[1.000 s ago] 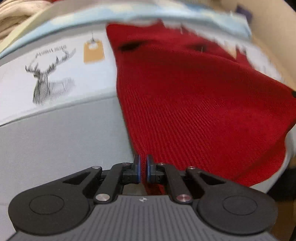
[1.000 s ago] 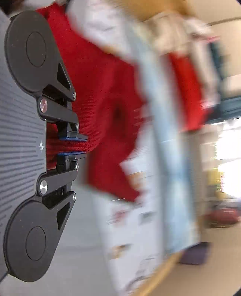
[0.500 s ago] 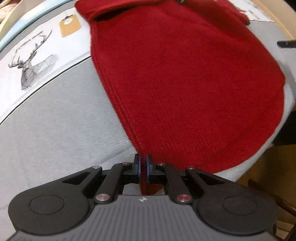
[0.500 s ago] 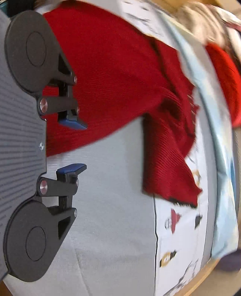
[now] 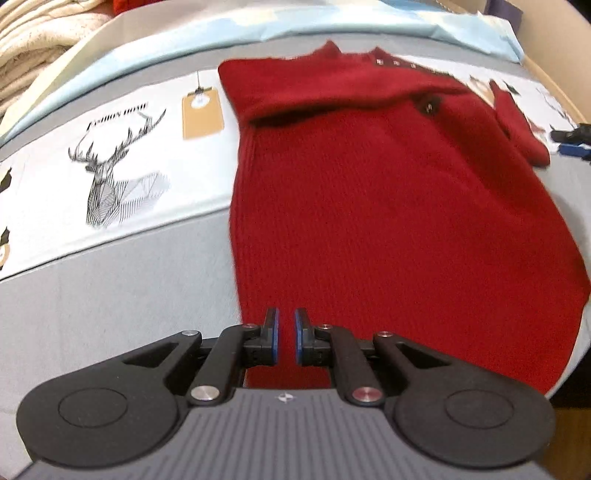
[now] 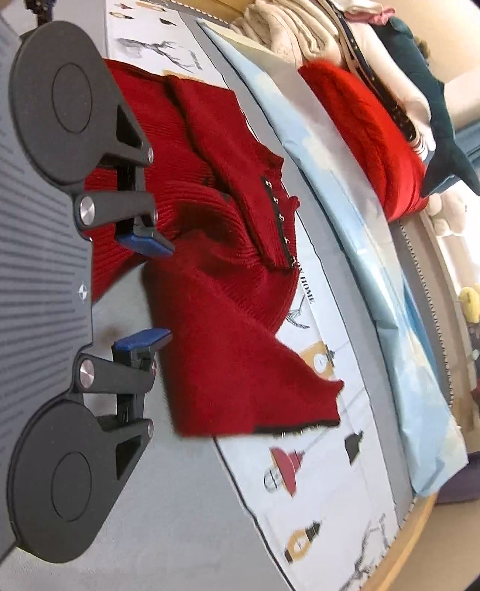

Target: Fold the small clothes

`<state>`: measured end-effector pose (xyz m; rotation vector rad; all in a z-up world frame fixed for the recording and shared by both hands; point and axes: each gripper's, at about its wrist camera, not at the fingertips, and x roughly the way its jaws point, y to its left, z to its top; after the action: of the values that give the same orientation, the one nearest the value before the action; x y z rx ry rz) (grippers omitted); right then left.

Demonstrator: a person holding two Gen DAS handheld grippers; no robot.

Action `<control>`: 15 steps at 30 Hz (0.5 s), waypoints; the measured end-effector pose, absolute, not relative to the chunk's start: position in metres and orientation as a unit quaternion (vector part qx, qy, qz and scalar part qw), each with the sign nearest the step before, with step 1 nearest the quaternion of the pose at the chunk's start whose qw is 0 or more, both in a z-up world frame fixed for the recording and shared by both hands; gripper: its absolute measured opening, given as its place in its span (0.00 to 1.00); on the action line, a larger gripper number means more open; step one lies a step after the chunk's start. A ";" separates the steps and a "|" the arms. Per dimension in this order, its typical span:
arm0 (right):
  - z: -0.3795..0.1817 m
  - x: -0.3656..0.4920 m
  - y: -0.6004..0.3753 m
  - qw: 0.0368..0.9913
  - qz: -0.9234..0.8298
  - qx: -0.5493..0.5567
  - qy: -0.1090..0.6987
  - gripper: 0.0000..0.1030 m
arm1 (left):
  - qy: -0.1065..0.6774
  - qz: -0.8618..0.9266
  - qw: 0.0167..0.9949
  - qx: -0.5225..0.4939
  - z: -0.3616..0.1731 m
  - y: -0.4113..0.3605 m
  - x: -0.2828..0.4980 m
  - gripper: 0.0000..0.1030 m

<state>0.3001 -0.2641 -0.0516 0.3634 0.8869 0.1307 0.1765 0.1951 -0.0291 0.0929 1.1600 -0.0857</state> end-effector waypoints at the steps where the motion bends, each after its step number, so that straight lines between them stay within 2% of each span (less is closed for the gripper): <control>1: -0.054 0.306 -0.259 0.885 0.058 0.171 0.429 0.53 | 0.545 -0.038 0.836 0.041 -0.027 0.191 0.182 0.09; 4: -0.072 0.337 -0.243 0.881 0.048 0.161 0.442 0.58 | 0.541 -0.035 0.840 0.033 -0.030 0.180 0.204 0.09; 9: -0.103 0.378 -0.218 0.877 0.007 0.084 0.474 0.56 | 0.534 -0.037 0.844 0.033 -0.029 0.160 0.226 0.09; 10: -0.108 0.384 -0.215 0.877 0.003 0.064 0.476 0.51 | 0.532 -0.039 0.845 0.034 -0.028 0.158 0.229 0.09; 13: -0.110 0.397 -0.214 0.881 0.002 0.041 0.471 0.17 | 0.527 -0.045 0.848 0.032 -0.026 0.151 0.240 0.09; 15: -0.103 0.404 -0.222 0.888 0.002 0.045 0.458 0.15 | 0.521 -0.049 0.851 0.031 -0.024 0.147 0.247 0.09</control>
<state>0.4040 -0.2224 -0.1031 0.0935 0.9510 0.0033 0.2470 0.1472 -0.0236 0.0652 1.0976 -0.1035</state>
